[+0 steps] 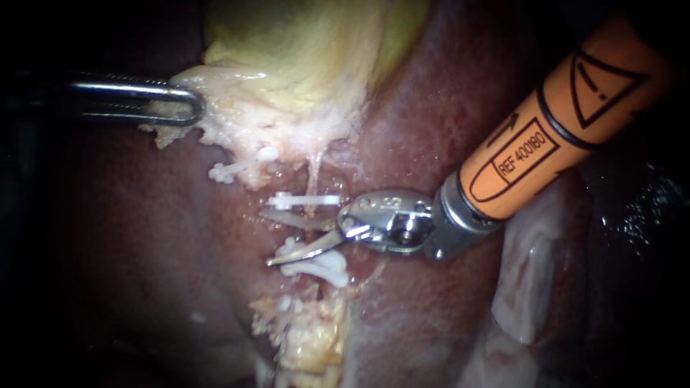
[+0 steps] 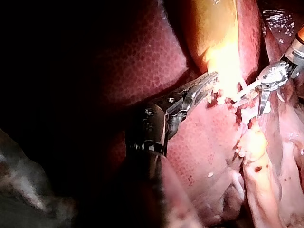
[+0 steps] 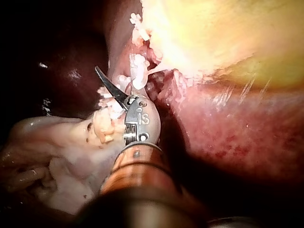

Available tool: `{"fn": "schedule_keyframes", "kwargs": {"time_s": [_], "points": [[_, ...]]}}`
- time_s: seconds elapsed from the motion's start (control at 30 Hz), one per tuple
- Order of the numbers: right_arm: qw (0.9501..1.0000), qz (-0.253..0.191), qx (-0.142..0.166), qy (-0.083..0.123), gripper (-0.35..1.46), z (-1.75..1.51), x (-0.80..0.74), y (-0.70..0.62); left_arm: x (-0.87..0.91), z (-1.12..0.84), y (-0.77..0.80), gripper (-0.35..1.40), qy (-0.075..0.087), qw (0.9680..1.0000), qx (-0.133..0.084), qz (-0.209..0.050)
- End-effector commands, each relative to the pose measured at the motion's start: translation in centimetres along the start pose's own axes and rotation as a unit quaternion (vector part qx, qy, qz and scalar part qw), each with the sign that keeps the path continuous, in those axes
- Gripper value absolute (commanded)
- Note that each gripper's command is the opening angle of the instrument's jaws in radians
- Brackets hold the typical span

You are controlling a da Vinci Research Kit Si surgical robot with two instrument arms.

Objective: Go to the cutting position right tube

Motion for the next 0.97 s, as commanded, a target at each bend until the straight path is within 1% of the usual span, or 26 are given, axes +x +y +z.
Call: {"fn": "schedule_keyframes", "kwargs": {"time_s": [0.03, 0.33, 0.73, 0.87, 0.97], "points": [[1.0000, 0.000, -0.001, 0.001, 1.13, 0.02, 0.00, 0.01, 0.00, 0.00, 0.00, -0.35, 0.000, 1.0000, 0.000, 0.000], [1.0000, 0.000, 0.000, 0.007, 1.13, 0.16, 0.04, 0.00, 0.00, 0.02, 0.00, -0.35, 0.001, 1.0000, 0.002, 0.000], [1.0000, 0.000, 0.001, 0.008, 1.13, 0.17, 0.05, -0.02, 0.00, 0.02, 0.00, -0.35, 0.001, 1.0000, 0.002, 0.000], [0.9999, 0.000, -0.006, 0.010, 1.16, 0.17, 0.04, -0.01, 0.00, 0.02, 0.00, -0.35, 0.001, 1.0000, 0.002, 0.000], [0.9998, 0.011, -0.014, 0.013, 1.18, 0.11, 0.00, 0.01, 0.01, 0.03, 0.00, -0.35, 0.001, 1.0000, 0.002, 0.000]]}}
